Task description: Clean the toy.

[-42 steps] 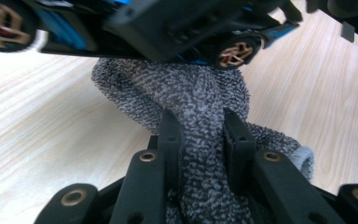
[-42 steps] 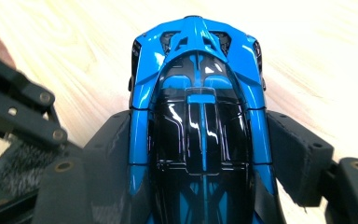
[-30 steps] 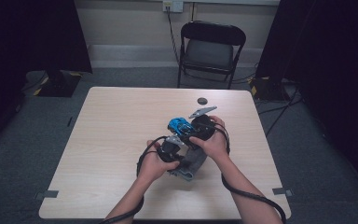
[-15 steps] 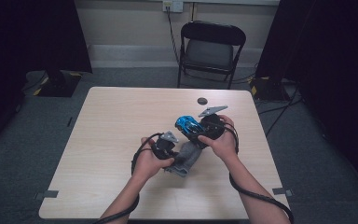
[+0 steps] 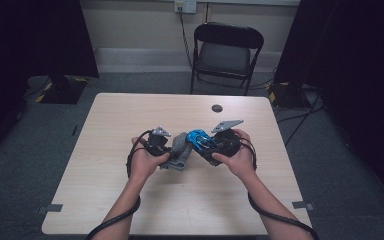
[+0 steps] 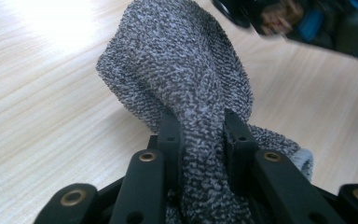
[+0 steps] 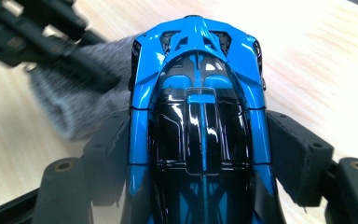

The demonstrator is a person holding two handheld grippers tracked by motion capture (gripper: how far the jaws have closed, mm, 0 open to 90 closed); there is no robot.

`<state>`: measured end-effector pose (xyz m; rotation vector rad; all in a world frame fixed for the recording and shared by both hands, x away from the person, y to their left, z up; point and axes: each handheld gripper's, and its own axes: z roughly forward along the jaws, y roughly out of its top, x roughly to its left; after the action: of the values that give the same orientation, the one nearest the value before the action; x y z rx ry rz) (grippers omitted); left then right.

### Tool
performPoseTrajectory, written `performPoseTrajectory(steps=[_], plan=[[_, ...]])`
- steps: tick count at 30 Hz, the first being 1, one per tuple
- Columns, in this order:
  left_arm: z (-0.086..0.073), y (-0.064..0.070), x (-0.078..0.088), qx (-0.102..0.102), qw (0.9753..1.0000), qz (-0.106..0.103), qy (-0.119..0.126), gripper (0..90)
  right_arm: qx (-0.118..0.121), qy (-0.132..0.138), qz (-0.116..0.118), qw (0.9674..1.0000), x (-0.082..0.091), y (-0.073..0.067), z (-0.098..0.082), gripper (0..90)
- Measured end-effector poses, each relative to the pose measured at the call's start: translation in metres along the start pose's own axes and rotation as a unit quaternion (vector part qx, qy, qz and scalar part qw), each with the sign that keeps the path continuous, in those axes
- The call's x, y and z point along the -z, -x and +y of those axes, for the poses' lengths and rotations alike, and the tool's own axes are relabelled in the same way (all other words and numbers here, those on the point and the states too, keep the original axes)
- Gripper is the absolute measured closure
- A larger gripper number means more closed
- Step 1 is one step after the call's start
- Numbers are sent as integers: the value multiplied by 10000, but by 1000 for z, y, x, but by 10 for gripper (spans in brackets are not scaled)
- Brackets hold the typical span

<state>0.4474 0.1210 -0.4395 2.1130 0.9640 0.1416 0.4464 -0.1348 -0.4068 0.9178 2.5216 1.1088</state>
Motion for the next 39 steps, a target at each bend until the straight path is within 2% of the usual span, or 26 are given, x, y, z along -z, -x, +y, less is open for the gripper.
performPoseTrajectory(steps=[6,11,16,17,22,26,32,39], plan=[[4,2,0,-28,10000,-28,61,730,17,-15,7,10000,-4,-2,-4,284],[4,7,-3,39,9998,-201,37,730,72,-34,-44,10000,-8,-5,-5,284],[3,12,-8,16,9995,-330,22,730,97,-51,-63,9999,-9,-7,-3,284],[4,13,-8,-21,9994,-350,-40,730,107,-64,-50,9999,-10,-7,-2,284],[3,22,-14,-22,9989,-455,55,730,122,-45,-143,9998,-13,-9,2,284],[2,30,-18,-64,9985,-547,55,729,101,-77,-149,9998,-16,-10,4,284],[3,39,-21,-143,9976,-668,103,728,-39,29,-150,9999,-18,-8,8,284],[0,48,-26,-186,9963,-836,50,727,-153,32,-162,9997,-20,-5,11,284]])
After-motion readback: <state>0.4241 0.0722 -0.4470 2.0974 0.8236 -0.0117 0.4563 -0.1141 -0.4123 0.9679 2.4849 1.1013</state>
